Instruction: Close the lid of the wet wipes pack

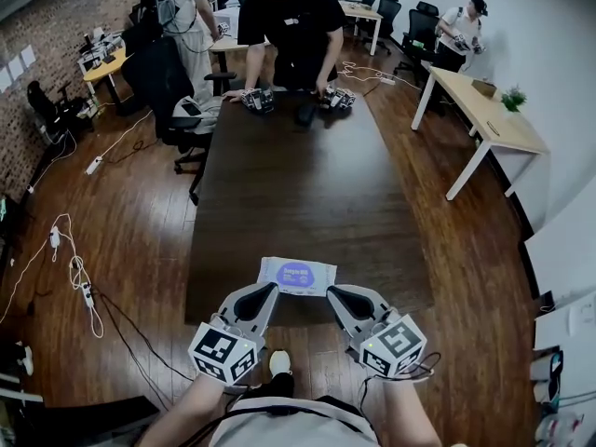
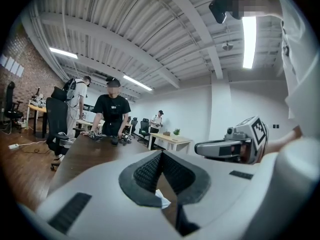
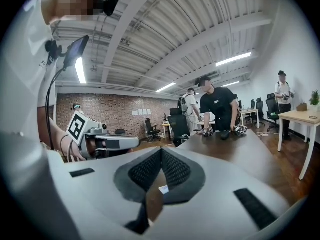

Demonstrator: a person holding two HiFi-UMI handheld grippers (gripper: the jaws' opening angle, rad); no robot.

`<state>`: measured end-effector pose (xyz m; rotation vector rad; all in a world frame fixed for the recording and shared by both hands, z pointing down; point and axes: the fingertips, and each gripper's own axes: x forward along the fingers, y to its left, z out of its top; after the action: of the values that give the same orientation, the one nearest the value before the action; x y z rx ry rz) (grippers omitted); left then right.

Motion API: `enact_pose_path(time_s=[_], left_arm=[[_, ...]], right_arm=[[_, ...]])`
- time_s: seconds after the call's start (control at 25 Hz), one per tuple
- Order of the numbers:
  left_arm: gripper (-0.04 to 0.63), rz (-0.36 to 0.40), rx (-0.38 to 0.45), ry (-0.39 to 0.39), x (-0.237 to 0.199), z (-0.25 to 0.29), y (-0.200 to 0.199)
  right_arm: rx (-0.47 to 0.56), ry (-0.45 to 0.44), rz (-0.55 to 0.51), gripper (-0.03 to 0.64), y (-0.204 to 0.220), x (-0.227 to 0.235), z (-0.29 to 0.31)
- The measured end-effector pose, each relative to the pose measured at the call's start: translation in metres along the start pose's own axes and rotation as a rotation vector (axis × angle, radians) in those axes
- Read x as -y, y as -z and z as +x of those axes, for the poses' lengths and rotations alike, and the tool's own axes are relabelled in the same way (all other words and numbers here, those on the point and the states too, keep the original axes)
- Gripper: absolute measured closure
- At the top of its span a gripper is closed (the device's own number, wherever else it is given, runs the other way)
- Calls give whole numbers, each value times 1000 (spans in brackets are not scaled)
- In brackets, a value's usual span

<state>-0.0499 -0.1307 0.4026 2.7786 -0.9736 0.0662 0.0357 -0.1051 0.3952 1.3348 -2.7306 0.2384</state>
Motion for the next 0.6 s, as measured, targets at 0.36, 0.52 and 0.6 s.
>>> enact_pose_path(time_s=[0.36,0.52,0.6], left_arm=[[594,2,14,-81,97,-60,32],[594,7,17,-107,142,-92,43],[594,14,22,-112,165,-110,46]], right_arm=[[7,-58,-4,609,32,-57,-99],[21,-61,-8,609,42,-82,-148],[29,-61,-8,609,45,-98,-173]])
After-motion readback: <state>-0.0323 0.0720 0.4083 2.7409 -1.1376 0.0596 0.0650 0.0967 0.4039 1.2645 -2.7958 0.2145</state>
